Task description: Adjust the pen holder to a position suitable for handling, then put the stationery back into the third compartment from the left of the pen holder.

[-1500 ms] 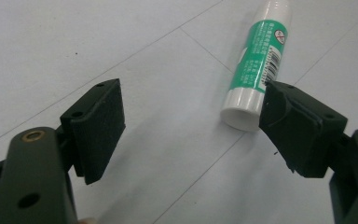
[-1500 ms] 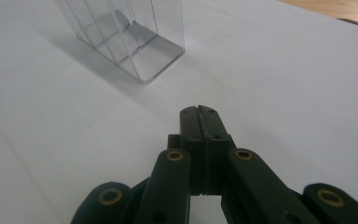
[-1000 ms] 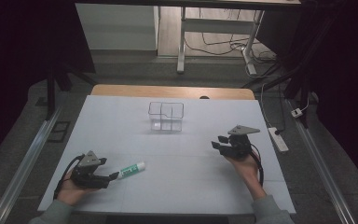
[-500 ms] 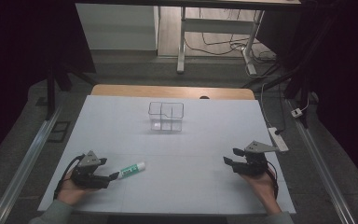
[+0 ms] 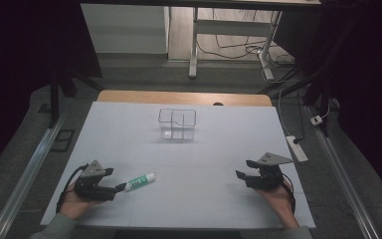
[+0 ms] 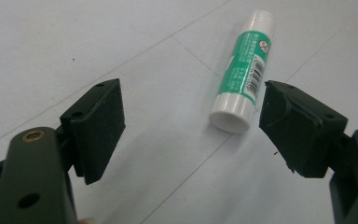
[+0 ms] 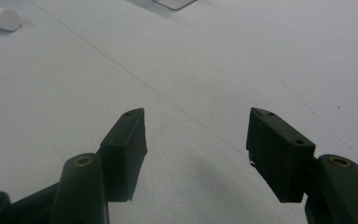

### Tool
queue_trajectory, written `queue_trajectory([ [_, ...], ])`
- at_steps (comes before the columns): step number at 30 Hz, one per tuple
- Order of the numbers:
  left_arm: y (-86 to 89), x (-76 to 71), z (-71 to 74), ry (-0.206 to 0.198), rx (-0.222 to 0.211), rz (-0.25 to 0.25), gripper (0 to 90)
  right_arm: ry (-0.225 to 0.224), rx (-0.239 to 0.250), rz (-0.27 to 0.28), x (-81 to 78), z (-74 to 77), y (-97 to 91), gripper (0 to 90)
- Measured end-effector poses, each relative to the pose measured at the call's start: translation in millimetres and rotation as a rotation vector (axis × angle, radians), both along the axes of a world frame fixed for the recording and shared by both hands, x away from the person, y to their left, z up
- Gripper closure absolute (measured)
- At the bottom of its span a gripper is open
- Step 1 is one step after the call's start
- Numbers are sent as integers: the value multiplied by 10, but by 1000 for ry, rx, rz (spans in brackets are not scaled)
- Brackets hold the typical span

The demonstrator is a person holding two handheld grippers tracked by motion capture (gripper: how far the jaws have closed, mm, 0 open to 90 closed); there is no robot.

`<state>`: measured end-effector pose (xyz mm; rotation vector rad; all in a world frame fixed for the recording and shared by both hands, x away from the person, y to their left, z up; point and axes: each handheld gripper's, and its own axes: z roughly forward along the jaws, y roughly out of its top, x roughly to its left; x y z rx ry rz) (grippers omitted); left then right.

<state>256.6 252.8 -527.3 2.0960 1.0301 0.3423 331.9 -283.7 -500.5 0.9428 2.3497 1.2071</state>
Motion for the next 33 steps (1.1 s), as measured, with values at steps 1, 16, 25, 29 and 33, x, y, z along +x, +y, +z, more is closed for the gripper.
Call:
queue_trajectory([
  [1, 6, -3, 6, -1, -5, -5, 218, 1, -1, 1, -2, -2, 5, 367],
  [16, -114, 5, 353, -15, 11, -102, 222, 8, -23, 9, 1, -13, 13, 360],
  [25, -294, 200, 446, 28, 62, -150, 225, 15, -21, 8, 11, -24, 9, 358],
  [29, -388, 291, 469, 45, 87, -153, 223, 17, -28, 4, 12, -31, 17, 358],
  [33, -479, 387, 489, 70, 97, -186, 233, 19, -41, 7, 20, -46, 32, 357],
])
